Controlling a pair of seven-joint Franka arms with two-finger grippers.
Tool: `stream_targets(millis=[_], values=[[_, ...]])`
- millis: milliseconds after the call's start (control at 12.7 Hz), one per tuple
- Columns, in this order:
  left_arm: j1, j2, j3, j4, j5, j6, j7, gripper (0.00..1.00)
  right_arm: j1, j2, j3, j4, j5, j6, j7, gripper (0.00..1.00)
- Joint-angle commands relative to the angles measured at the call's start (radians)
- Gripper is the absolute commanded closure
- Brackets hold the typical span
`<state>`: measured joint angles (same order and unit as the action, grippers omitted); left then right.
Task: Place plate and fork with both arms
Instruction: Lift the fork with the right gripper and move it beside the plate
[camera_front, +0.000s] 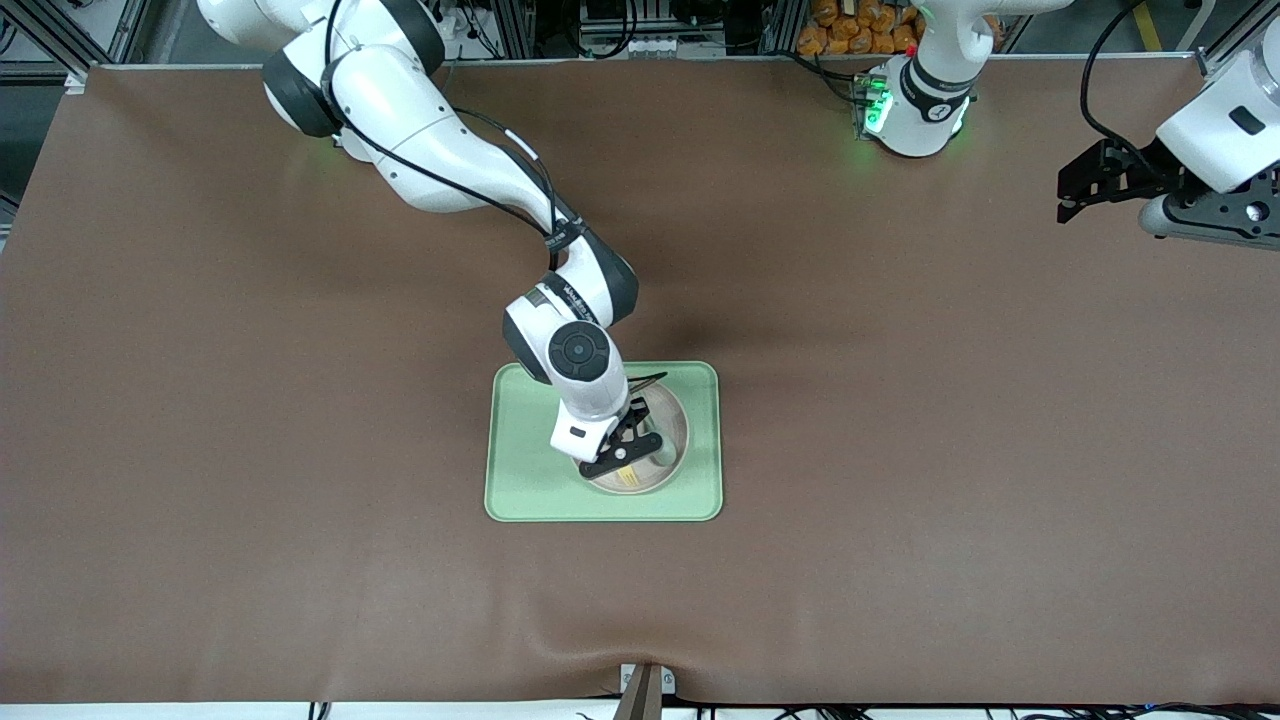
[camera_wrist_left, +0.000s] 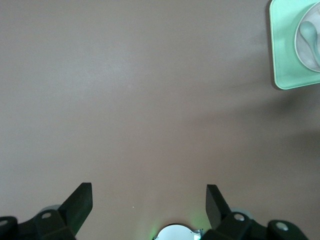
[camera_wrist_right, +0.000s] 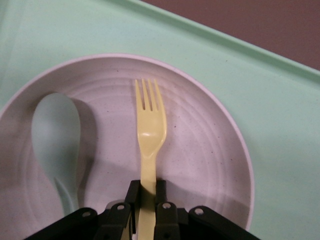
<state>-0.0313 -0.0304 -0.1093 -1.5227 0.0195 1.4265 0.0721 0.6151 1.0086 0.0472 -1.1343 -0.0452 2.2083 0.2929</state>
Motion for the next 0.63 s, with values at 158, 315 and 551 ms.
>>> stream_targets(millis=[158, 315, 551], values=[[-0.004, -0.017, -0.006, -0.016, 0.007, -0.001, -0.043, 0.00, 0.000, 0.001, -0.003, 0.022, -0.019, -0.016, 0.054, 1.00], [-0.007, -0.014, -0.006, -0.014, -0.003, 0.009, -0.069, 0.00, -0.009, -0.004, 0.003, 0.037, -0.015, -0.042, 0.054, 1.00], [0.004, -0.016, -0.003, -0.014, -0.013, 0.008, -0.057, 0.00, -0.017, -0.024, 0.005, 0.048, 0.007, -0.074, 0.054, 1.00]])
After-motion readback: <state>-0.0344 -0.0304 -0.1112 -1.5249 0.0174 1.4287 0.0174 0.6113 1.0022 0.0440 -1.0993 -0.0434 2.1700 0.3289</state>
